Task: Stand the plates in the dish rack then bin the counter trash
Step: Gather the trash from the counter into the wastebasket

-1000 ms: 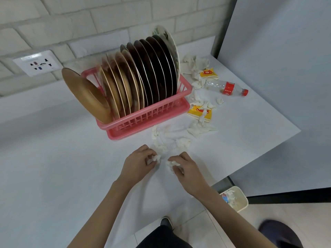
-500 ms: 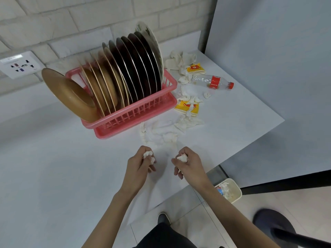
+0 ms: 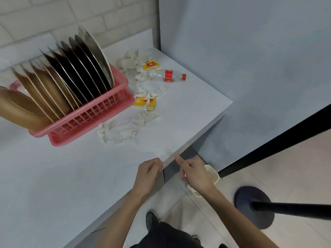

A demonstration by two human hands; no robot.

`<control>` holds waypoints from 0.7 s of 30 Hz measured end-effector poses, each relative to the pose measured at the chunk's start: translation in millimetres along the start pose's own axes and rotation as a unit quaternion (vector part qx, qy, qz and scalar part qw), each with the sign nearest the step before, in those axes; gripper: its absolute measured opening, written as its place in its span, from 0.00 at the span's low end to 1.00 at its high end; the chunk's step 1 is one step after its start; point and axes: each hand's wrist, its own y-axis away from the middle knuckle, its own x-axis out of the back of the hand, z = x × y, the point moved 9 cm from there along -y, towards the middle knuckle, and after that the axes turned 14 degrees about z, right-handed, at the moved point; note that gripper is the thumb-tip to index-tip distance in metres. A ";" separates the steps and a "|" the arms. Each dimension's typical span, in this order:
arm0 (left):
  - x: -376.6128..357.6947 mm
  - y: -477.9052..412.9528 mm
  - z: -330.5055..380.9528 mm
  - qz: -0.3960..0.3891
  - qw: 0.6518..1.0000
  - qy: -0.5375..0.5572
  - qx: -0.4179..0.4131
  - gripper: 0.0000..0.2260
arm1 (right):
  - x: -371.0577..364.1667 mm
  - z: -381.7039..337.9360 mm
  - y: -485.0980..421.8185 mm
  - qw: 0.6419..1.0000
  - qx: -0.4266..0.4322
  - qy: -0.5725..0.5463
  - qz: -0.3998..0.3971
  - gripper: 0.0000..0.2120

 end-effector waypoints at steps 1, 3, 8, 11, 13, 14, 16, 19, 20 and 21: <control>-12.1 4.4 0.1 -0.004 1.000 -0.005 0.005 0.17 | 11.3 7.1 2.1 1.000 -0.004 0.008 0.010 0.33; -36.1 13.6 0.3 -0.011 1.000 -0.025 0.011 0.23 | 31.2 23.1 5.5 0.999 -0.018 0.017 0.024 0.33; -88.9 35.3 -4.6 -0.047 0.996 -0.078 -0.014 0.16 | 74.4 62.9 9.3 0.998 -0.030 0.040 0.043 0.26; -111.5 45.4 -8.4 -0.053 0.993 -0.102 -0.012 0.11 | 94.8 75.9 12.8 0.998 0.018 0.056 0.036 0.20; -125.4 51.2 -10.3 -0.054 0.993 -0.108 -0.004 0.10 | 105.4 89.4 12.6 0.997 0.031 0.063 0.035 0.17; -131.6 53.2 -11.8 -0.053 0.992 -0.111 -0.003 0.10 | 109.8 96.9 12.0 0.997 0.031 0.058 0.034 0.17; -142.9 55.5 -16.3 -0.052 0.992 -0.117 -0.006 0.10 | 117.1 112.8 12.2 0.998 0.026 0.038 0.034 0.25; -160.9 57.0 -28.3 -0.063 0.989 -0.131 0.005 0.14 | 127.4 142.2 13.8 0.999 -0.025 0.014 0.039 0.29; -167.0 57.2 -32.1 -0.067 0.988 -0.139 0.010 0.14 | 131.3 152.4 14.7 0.998 -0.045 0.013 0.045 0.28; -173.3 56.6 -36.3 -0.072 0.986 -0.148 0.016 0.15 | 134.9 162.9 14.8 0.996 -0.065 0.012 0.053 0.27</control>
